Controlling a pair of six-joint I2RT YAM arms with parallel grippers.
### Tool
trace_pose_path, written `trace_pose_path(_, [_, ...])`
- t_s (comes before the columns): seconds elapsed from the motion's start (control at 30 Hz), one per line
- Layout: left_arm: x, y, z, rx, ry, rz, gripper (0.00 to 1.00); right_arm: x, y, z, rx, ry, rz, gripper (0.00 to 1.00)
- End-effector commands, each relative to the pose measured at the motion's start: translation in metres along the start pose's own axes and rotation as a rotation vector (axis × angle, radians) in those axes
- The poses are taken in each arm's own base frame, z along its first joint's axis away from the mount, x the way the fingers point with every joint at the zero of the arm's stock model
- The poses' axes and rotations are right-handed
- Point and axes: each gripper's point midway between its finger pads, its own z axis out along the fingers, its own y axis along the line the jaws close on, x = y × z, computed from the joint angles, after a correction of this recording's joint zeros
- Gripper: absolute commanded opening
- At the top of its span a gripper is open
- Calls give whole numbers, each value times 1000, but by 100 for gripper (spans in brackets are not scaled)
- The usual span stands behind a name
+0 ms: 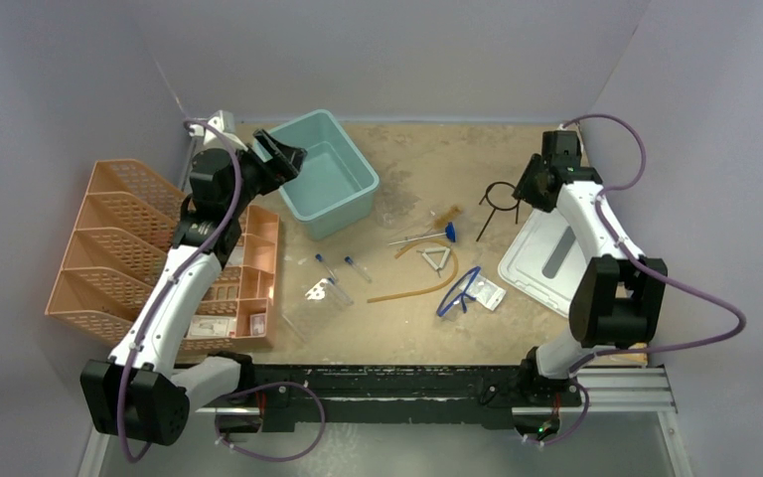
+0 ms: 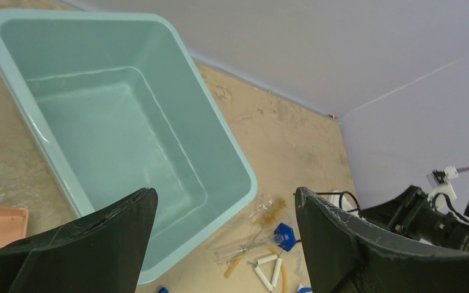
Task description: Organize the chemistry lab equipment
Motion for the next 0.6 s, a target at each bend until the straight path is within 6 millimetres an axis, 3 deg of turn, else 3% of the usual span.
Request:
trace_pose_path(0.0, [4, -29, 9, 102, 30, -8, 82, -14, 8, 8, -3, -3, -46, 40])
trace_pose_path(0.23, [35, -64, 30, 206, 129, -62, 80, -21, 16, 27, -11, -18, -105, 28])
trace_pose_path(0.33, [47, -75, 36, 248, 164, -102, 79, -21, 18, 33, -28, -2, -163, 19])
trace_pose_path(0.43, [56, -87, 41, 283, 193, -135, 79, -26, 20, 34, -23, 6, -176, 7])
trace_pose_path(0.57, [76, -108, 47, 342, 256, -187, 79, -38, 20, 25, -14, -37, -172, 0])
